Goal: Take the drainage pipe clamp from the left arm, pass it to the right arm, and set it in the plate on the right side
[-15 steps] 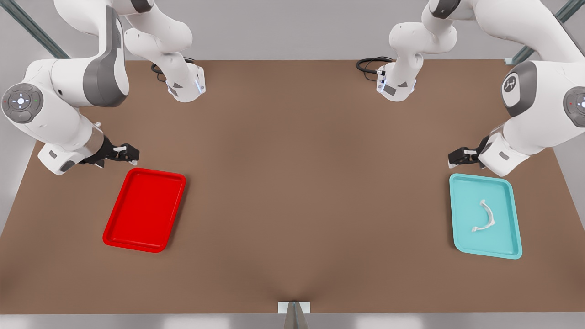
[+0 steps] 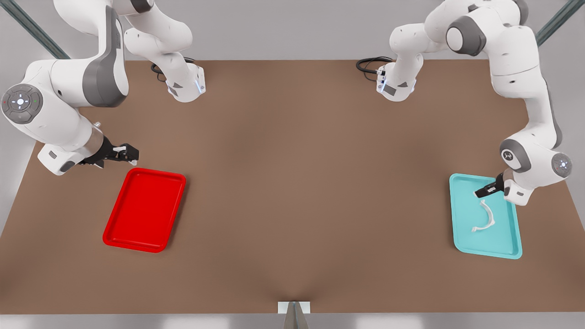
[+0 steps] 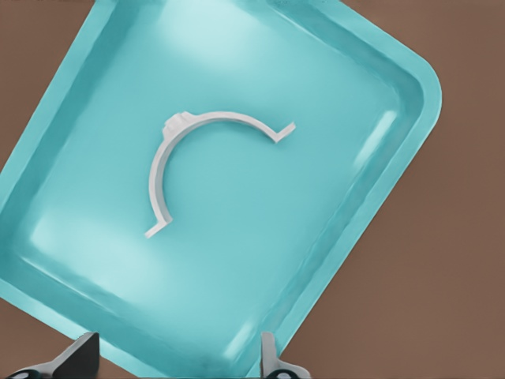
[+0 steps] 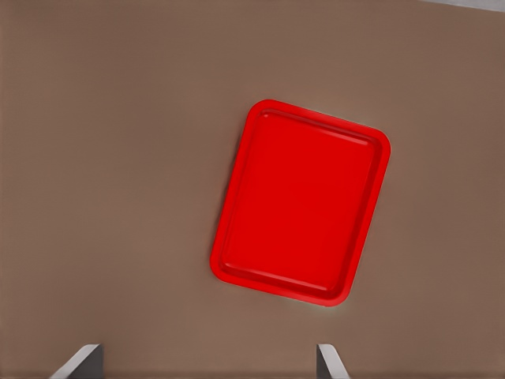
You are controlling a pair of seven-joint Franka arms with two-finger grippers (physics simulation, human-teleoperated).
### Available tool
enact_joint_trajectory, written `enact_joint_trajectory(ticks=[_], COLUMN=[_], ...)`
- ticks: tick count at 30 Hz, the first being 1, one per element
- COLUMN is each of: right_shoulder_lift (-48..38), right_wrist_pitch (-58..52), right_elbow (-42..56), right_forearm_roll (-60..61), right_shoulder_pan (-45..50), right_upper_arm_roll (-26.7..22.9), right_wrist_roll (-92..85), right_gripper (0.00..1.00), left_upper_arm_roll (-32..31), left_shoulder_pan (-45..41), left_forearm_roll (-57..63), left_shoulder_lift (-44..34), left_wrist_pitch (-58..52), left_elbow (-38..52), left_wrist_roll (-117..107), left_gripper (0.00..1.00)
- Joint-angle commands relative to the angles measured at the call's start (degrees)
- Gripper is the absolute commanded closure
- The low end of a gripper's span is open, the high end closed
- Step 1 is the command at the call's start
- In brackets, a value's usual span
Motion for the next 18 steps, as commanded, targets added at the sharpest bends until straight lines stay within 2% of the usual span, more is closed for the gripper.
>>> enact_joint_trajectory(ticks=[1,11,12,14,15,18], right_shoulder_lift=[-0.1,-0.1,-0.1,-0.1,-0.1,-0.1], right_wrist_pitch=[0.0,0.0,0.0,0.0,0.0,0.0], right_elbow=[0.1,0.0,0.0,0.0,0.0,0.0], right_forearm_roll=[0.0,0.1,0.1,0.1,0.1,0.1], right_shoulder_pan=[0.2,0.4,0.4,0.4,0.4,0.4], right_upper_arm_roll=[0.0,0.3,0.3,0.4,0.4,0.4], right_wrist_roll=[-0.5,0.3,0.3,0.2,0.2,0.3], right_gripper=[0.0,0.0,0.0,0.0,0.0,0.0], left_upper_arm_roll=[0.1,0.1,0.1,0.1,0.1,0.1], left_shoulder_pan=[1.5,2.6,2.5,2.5,2.5,2.5], left_forearm_roll=[-4.1,-11.8,-11.7,-11.6,-11.6,-11.5], left_shoulder_lift=[2.8,9.6,10.0,10.7,10.8,11.2], left_wrist_pitch=[18.5,18.6,18.6,18.6,18.6,18.6], left_elbow=[-0.1,2.2,2.3,2.3,2.3,2.4], left_wrist_roll=[21.3,21.4,21.4,21.4,21.4,21.5], left_gripper=[0.0,0.0,0.04,0.22,0.27,0.33])
